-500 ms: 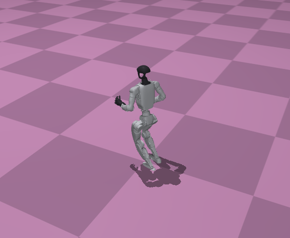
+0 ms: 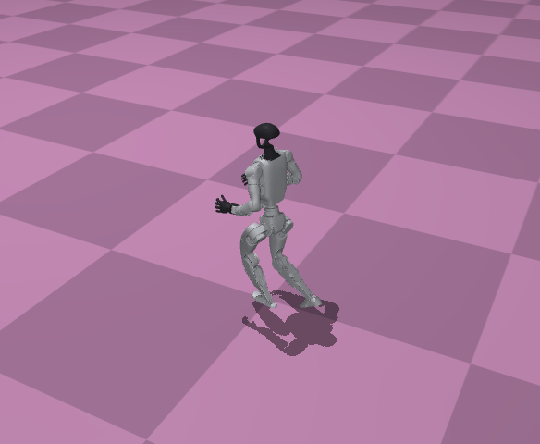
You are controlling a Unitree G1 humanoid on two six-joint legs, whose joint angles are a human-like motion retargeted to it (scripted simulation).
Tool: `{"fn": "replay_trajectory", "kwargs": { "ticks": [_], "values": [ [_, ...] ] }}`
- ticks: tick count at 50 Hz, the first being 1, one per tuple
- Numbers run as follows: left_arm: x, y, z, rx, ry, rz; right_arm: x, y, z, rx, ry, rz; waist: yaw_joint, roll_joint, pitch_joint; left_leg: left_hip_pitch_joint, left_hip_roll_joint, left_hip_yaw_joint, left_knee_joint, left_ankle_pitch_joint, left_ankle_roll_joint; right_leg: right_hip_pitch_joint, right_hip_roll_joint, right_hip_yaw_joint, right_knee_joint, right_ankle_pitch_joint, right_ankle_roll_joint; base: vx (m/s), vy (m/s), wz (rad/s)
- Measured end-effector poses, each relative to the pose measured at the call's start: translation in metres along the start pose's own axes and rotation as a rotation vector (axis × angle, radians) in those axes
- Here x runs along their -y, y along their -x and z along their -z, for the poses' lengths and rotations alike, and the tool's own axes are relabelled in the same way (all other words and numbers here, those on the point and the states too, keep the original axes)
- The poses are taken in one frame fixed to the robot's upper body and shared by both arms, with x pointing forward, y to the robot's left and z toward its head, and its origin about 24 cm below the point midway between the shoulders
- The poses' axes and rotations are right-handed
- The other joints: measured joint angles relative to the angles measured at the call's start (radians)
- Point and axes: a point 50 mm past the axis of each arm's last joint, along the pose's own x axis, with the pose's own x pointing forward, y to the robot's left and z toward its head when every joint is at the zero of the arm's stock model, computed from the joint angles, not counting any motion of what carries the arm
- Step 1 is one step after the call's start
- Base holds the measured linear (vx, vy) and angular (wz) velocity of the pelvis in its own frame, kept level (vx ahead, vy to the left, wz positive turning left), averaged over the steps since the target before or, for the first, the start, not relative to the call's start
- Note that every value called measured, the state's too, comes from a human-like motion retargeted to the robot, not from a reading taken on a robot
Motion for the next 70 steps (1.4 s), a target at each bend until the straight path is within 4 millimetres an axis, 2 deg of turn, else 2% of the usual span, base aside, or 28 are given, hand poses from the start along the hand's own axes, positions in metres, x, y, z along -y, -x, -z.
{"fn": "replay_trajectory", "kwargs": {
  "ticks": [3,5,7,10,12,14,18,20,23,25,28,32,35,40,42,44,47,50,54,55,58,60,63,65,67,70],
  "values": [
    [0.007,-0.028,-0.022,0.12,-0.005,-0.02,-0.004,0.008,0.012,-0.057,-0.017,0.022,-0.059,0.012,0.011,0.086,-0.002,-0.008,0.005,-0.064,0.001,-0.18,-0.059,0.0,0.215,-0.032,-0.059,0.0,0.0,0.0],
    [0.012,-0.047,-0.039,0.196,0.013,-0.033,-0.003,0.013,0.019,-0.088,-0.028,0.044,-0.102,0.031,0.009,0.169,-0.01,-0.02,-0.065,-0.078,0.001,-0.315,-0.079,0.007,0.225,-0.096,-0.096,0.0,0.03,-0.08],
    [0.015,-0.061,-0.056,0.268,0.049,-0.039,0.003,0.019,0.024,-0.113,-0.033,0.068,-0.134,0.063,0.006,0.271,-0.004,-0.032,-0.16,-0.069,-0.011,-0.41,-0.058,0.003,0.103,-0.142,-0.106,0.03,0.05,-0.24],
    [0.018,-0.074,-0.081,0.38,0.105,-0.023,0.015,0.029,0.029,-0.151,-0.032,0.114,-0.153,0.133,-0.001,0.403,0.068,-0.034,-0.251,-0.032,-0.077,-0.466,0.056,-0.02,-0.22,-0.15,-0.088,0.05,-0.01,-0.43],
    [0.022,-0.075,-0.091,0.434,0.124,0.001,0.021,0.034,0.031,-0.168,-0.02,0.134,-0.144,0.176,-0.013,0.449,0.13,-0.034,-0.242,-0.001,-0.125,-0.449,0.145,-0.022,-0.41,-0.11,-0.076,0.03,-0.05,-0.42],
    [0.025,-0.071,-0.095,0.459,0.139,0.024,0.023,0.039,0.032,-0.178,-0.018,0.144,-0.136,0.194,-0.023,0.467,0.168,-0.042,-0.167,0.042,-0.164,-0.423,0.198,-0.017,-0.459,-0.079,-0.082,0.0,-0.06,-0.13],
    [0.031,-0.058,-0.086,0.418,0.161,0.072,0.021,0.035,0.027,-0.153,-0.027,0.144,-0.097,0.203,-0.015,0.404,0.244,-0.05,0.19,0.138,-0.208,-0.352,0.267,-0.019,-0.342,-0.096,-0.147,-0.03,-0.06,0.02],
    [0.032,-0.051,-0.077,0.373,0.152,0.089,0.019,0.025,0.02,-0.11,-0.016,0.13,-0.062,0.199,0.007,0.315,0.297,-0.041,0.412,0.14,-0.19,-0.306,0.288,-0.024,-0.276,-0.15,-0.188,-0.04,-0.05,0.15],
    [0.026,-0.044,-0.059,0.287,0.119,0.088,0.018,0.003,0.006,-0.025,0.02,0.106,-0.006,0.168,0.035,0.13,0.332,-0.035,0.583,0.052,-0.116,-0.223,0.291,-0.01,-0.26,-0.229,-0.204,-0.03,-0.04,0.29],
    [0.018,-0.038,-0.046,0.229,0.102,0.077,0.016,-0.011,-0.004,0.032,0.029,0.092,0.022,0.138,0.047,0.016,0.318,-0.029,0.558,0.003,-0.081,-0.157,0.277,0.004,-0.296,-0.255,-0.192,0.0,-0.01,0.34],
    [0.005,-0.025,-0.028,0.15,0.082,0.07,0.013,-0.024,-0.016,0.093,0.007,0.071,0.052,0.093,0.047,-0.079,0.263,-0.014,0.327,-0.005,-0.075,-0.039,0.245,0.02,-0.402,-0.236,-0.152,0.03,0.02,0.27],
    [-0.005,-0.01,-0.012,0.064,0.062,0.076,0.011,-0.026,-0.025,0.127,-0.017,0.04,0.069,0.042,0.022,-0.094,0.149,-0.019,-0.072,0.046,-0.1,0.088,0.182,0.023,-0.505,-0.158,-0.087,0.04,0.05,0.25],
    [-0.006,-0.003,-0.007,0.031,0.068,0.069,0.008,-0.02,-0.022,0.113,-0.02,0.022,0.064,0.018,0.005,-0.074,0.089,-0.018,-0.119,0.078,-0.092,0.125,0.138,0.027,-0.422,-0.126,-0.047,0.01,0.03,0.14],
    [0.0,-0.005,-0.008,0.041,0.053,0.032,-0.003,-0.002,-0.004,0.03,-0.036,0.004,0.004,-0.021,-0.002,0.011,-0.003,0.003,-0.022,0.033,-0.016,0.07,0.024,0.024,-0.059,0.02,0.02,0.0,0.03,0.1],
    [0.005,-0.015,-0.017,0.087,0.05,0.022,-0.007,0.005,0.004,-0.01,-0.044,0.01,-0.03,-0.019,0.004,0.059,-0.011,0.008,0.001,-0.012,0.001,-0.02,-0.028,0.011,0.104,0.022,-0.002,0.0,0.0,0.0],
    [0.011,-0.03,-0.028,0.147,0.053,0.011,-0.007,0.009,0.01,-0.043,-0.048,0.027,-0.063,-0.002,0.008,0.121,-0.003,0.003,-0.018,-0.049,0.001,-0.136,-0.059,0.003,0.193,-0.026,-0.046,-0.01,0.02,-0.13],
    [0.019,-0.056,-0.05,0.24,0.08,-0.001,-0.001,0.015,0.018,-0.079,-0.05,0.06,-0.113,0.036,0.008,0.242,0.005,-0.009,-0.126,-0.062,-0.009,-0.311,-0.07,-0.004,0.156,-0.116,-0.091,0.0,0.03,-0.15],
    [0.023,-0.073,-0.074,0.339,0.122,0.004,0.009,0.024,0.025,-0.118,-0.053,0.099,-0.152,0.087,0.005,0.375,0.041,-0.015,-0.248,-0.042,-0.055,-0.417,-0.021,-0.029,-0.062,-0.161,-0.097,0.01,-0.01,-0.08],
    [0.028,-0.08,-0.098,0.456,0.155,0.03,0.021,0.038,0.031,-0.169,-0.048,0.153,-0.158,0.164,-0.013,0.484,0.135,-0.011,-0.296,0.012,-0.137,-0.442,0.131,-0.039,-0.432,-0.118,-0.072,0.03,-0.04,-0.26],
    [0.03,-0.08,-0.102,0.476,0.162,0.037,0.023,0.041,0.032,-0.179,-0.045,0.161,-0.157,0.175,-0.018,0.502,0.153,-0.013,-0.288,0.027,-0.153,-0.437,0.159,-0.036,-0.483,-0.101,-0.071,0.01,-0.05,-0.06],
    [0.034,-0.074,-0.102,0.484,0.182,0.06,0.023,0.048,0.034,-0.199,-0.051,0.168,-0.152,0.182,-0.027,0.514,0.186,-0.029,-0.14,0.068,-0.189,-0.421,0.204,-0.023,-0.424,-0.083,-0.096,0.0,-0.06,0.05],
    [0.037,-0.067,-0.097,0.459,0.196,0.082,0.022,0.048,0.034,-0.199,-0.05,0.168,-0.138,0.19,-0.023,0.501,0.222,-0.039,0.012,0.112,-0.21,-0.389,0.24,-0.025,-0.358,-0.087,-0.132,0.0,-0.06,0.03],
    [0.039,-0.056,-0.081,0.381,0.186,0.114,0.02,0.037,0.027,-0.156,-0.036,0.144,-0.096,0.195,0.004,0.408,0.296,-0.036,0.322,0.173,-0.214,-0.328,0.283,-0.033,-0.265,-0.142,-0.196,-0.03,-0.06,0.06],
    [0.039,-0.05,-0.068,0.322,0.167,0.127,0.018,0.024,0.02,-0.107,-0.012,0.122,-0.057,0.184,0.021,0.307,0.341,-0.026,0.498,0.153,-0.175,-0.283,0.296,-0.028,-0.237,-0.189,-0.221,-0.01,-0.02,0.09],
    [0.034,-0.045,-0.056,0.264,0.148,0.125,0.017,0.006,0.011,-0.046,0.01,0.104,-0.022,0.162,0.031,0.182,0.358,-0.021,0.579,0.093,-0.124,-0.227,0.294,-0.016,-0.262,-0.219,-0.22,-0.02,-0.03,0.24],
    [0.021,-0.032,-0.037,0.179,0.127,0.11,0.013,-0.015,-0.005,0.041,0.014,0.085,0.022,0.119,0.035,0.024,0.329,-0.008,0.525,0.024,-0.077,-0.126,0.277,0.011,-0.342,-0.231,-0.192,0.0,0.0,0.22]
  ]
}}
